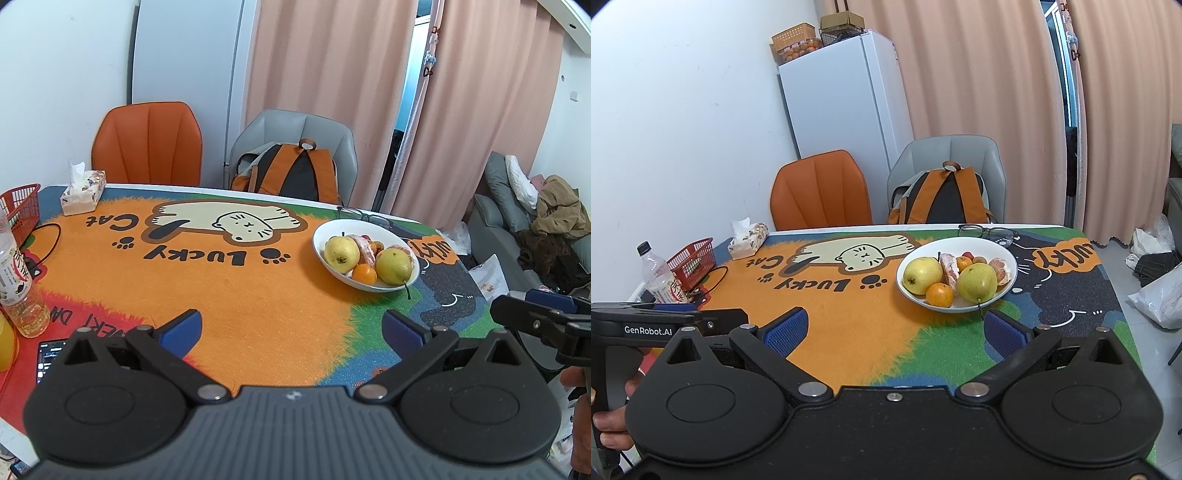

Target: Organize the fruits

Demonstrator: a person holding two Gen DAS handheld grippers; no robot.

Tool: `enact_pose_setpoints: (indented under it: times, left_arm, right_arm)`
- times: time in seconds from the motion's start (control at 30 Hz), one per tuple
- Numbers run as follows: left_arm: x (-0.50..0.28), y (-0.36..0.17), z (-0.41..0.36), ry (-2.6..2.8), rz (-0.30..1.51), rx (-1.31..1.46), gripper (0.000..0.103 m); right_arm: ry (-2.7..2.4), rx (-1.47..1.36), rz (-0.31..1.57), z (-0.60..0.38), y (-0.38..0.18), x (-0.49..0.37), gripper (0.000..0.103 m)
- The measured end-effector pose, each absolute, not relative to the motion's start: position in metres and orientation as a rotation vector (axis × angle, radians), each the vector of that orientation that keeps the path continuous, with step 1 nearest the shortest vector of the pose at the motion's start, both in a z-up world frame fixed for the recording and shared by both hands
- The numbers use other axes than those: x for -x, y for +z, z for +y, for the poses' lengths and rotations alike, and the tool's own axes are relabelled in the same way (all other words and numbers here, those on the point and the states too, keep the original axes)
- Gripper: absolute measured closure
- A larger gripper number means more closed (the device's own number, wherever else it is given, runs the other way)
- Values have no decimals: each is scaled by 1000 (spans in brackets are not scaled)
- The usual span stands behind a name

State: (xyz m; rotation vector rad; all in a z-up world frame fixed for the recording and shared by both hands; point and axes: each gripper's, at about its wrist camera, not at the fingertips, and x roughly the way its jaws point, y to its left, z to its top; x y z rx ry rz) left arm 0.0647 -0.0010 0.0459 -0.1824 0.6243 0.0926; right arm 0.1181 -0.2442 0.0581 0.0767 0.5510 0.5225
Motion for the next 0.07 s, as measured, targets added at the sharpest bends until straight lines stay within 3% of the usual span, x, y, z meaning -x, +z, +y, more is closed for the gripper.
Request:
enact_pose_setpoints:
  times: [0.07]
  left_arm:
    - [-65, 46, -2, 92, 624, 181, 0]
  right_arm:
    - [522, -77, 552, -244, 58, -118, 0]
